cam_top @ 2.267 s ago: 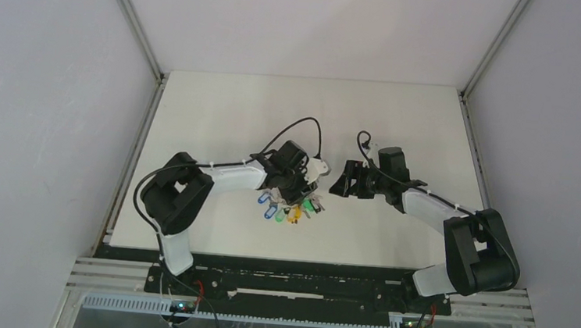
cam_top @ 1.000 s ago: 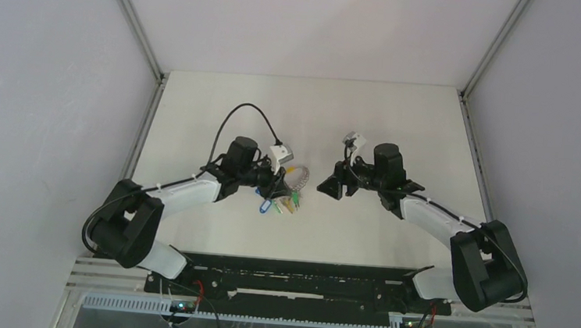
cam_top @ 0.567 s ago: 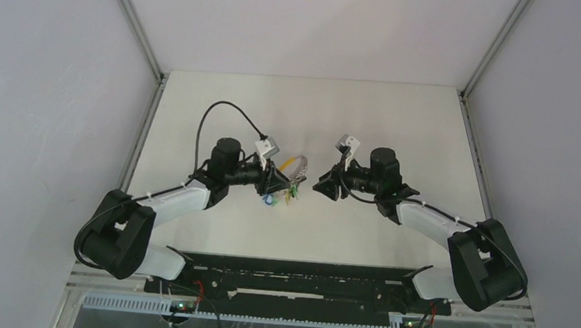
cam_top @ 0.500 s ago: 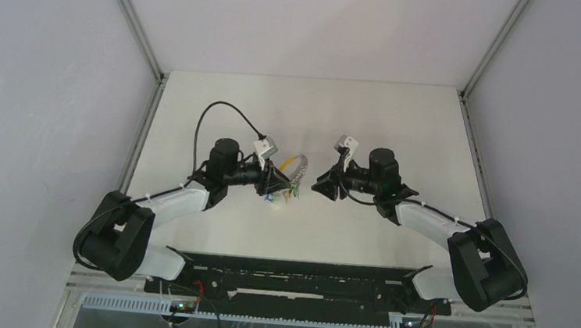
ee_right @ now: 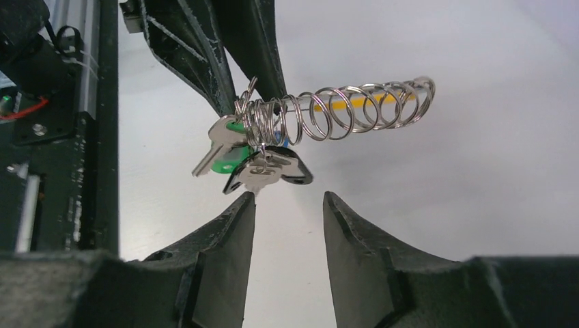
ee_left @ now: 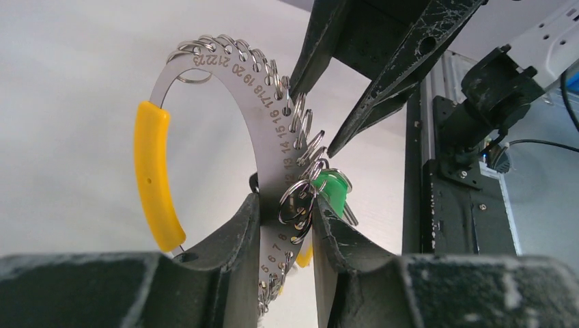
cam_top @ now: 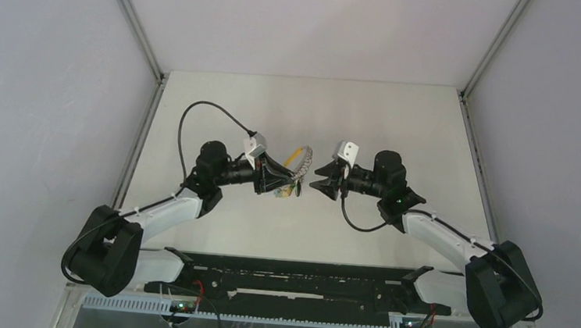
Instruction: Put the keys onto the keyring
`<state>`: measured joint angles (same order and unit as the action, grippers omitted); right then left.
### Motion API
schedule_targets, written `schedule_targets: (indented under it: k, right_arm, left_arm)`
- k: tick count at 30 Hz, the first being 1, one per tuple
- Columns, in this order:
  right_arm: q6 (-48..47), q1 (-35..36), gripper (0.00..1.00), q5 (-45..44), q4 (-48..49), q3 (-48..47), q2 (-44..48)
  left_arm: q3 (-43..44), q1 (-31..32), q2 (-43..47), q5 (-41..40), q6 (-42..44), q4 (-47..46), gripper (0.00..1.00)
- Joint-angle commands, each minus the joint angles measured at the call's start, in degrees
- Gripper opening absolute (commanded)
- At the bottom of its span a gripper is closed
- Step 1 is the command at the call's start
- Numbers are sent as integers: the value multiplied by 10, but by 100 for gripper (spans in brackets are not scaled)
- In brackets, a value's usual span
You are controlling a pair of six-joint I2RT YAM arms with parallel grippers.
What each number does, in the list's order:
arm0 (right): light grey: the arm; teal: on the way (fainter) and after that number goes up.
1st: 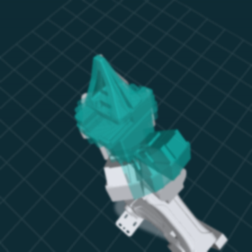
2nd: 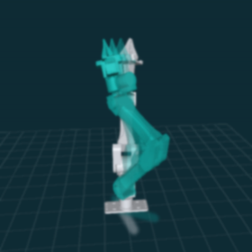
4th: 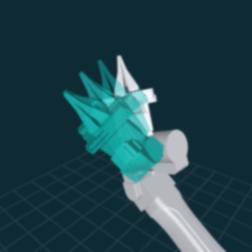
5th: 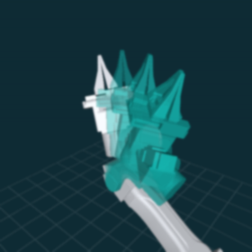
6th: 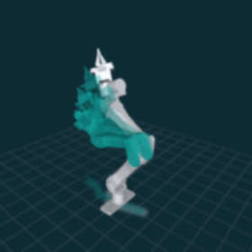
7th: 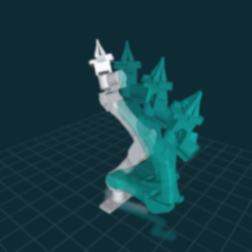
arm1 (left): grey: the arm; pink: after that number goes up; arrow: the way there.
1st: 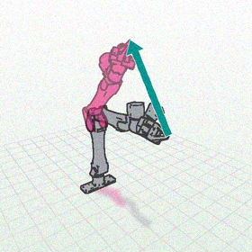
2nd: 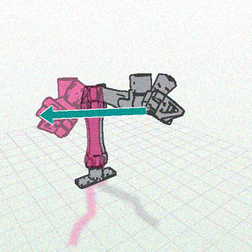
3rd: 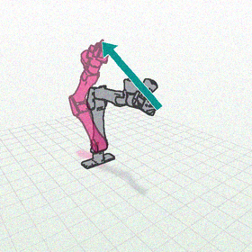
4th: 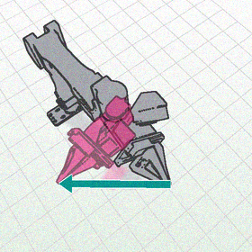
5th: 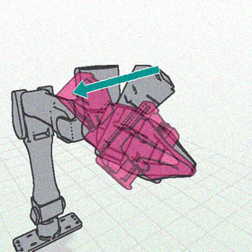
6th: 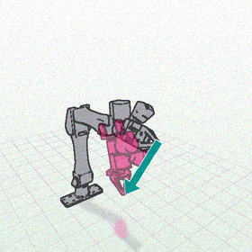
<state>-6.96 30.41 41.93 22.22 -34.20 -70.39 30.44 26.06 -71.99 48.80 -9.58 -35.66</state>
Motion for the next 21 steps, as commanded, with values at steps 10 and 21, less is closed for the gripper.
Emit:
schedule_targets:
  k: [10, 21]
  right_arm:
    - [-323, -29, 39, 128, -76, -1, 77]
    - [-347, -35, 28, 176, -127, -33, 69]
  left_arm:
    - [19, 8, 44, 60, -10, -55, 5]
    - [72, 51, 77, 50, 103, 117, 4]
